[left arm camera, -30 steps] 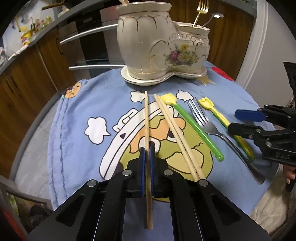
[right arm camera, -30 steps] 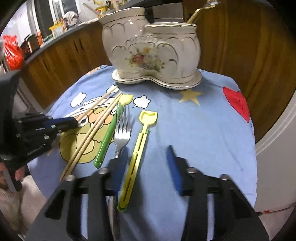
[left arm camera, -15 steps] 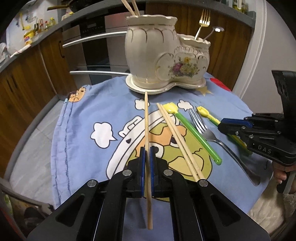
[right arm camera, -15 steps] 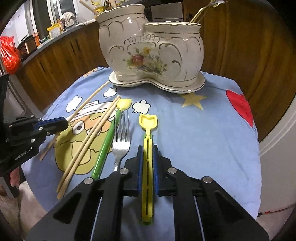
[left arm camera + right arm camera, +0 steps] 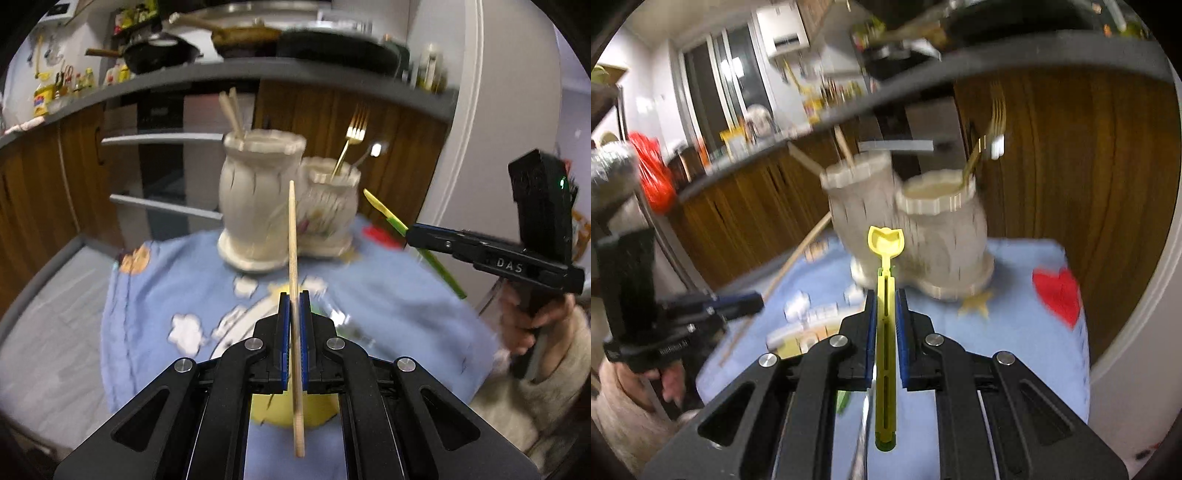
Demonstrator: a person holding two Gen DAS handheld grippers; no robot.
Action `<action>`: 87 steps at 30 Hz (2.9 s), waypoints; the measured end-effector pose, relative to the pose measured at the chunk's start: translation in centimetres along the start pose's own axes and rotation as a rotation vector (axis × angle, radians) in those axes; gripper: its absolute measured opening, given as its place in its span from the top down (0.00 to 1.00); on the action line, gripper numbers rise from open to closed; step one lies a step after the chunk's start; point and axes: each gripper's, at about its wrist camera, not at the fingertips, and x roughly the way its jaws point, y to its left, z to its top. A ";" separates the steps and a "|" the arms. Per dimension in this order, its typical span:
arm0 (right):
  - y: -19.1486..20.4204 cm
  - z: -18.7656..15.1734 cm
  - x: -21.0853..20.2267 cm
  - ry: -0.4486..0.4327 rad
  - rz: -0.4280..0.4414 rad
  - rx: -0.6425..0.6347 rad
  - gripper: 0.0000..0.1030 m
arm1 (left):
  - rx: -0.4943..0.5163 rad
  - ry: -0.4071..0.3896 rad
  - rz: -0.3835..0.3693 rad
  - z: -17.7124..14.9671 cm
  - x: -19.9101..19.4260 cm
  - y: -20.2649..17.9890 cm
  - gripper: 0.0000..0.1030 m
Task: Organize utensils
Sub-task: 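Carry the chopstick to the tall cup with the left gripper while the right carries the yellow spoon, then lower and open the left gripper into the tall cup while the right releases the yellow spoon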
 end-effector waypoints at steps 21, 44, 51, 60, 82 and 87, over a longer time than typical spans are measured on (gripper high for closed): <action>-4.3 10.3 5.4 -0.343 0.096 0.044 0.91 | -0.079 -0.494 -0.025 12.8 4.9 0.6 0.95; -4.2 8.9 9.0 -0.294 0.067 -0.040 0.90 | 0.035 -0.579 0.001 12.1 5.6 -0.9 0.95; -4.3 8.8 9.0 -0.299 0.066 -0.040 0.90 | 0.020 -0.518 0.041 12.1 8.1 0.2 0.95; -4.2 8.9 9.3 -0.308 0.045 -0.042 0.90 | -0.020 -0.507 0.083 13.4 10.0 2.3 0.95; -3.8 7.7 5.8 -0.390 0.008 -0.083 0.91 | -0.002 -0.403 0.015 9.5 7.5 2.1 0.95; -3.9 7.7 5.9 -0.400 -0.004 -0.074 0.91 | -0.007 -0.383 0.044 8.9 7.3 2.1 0.95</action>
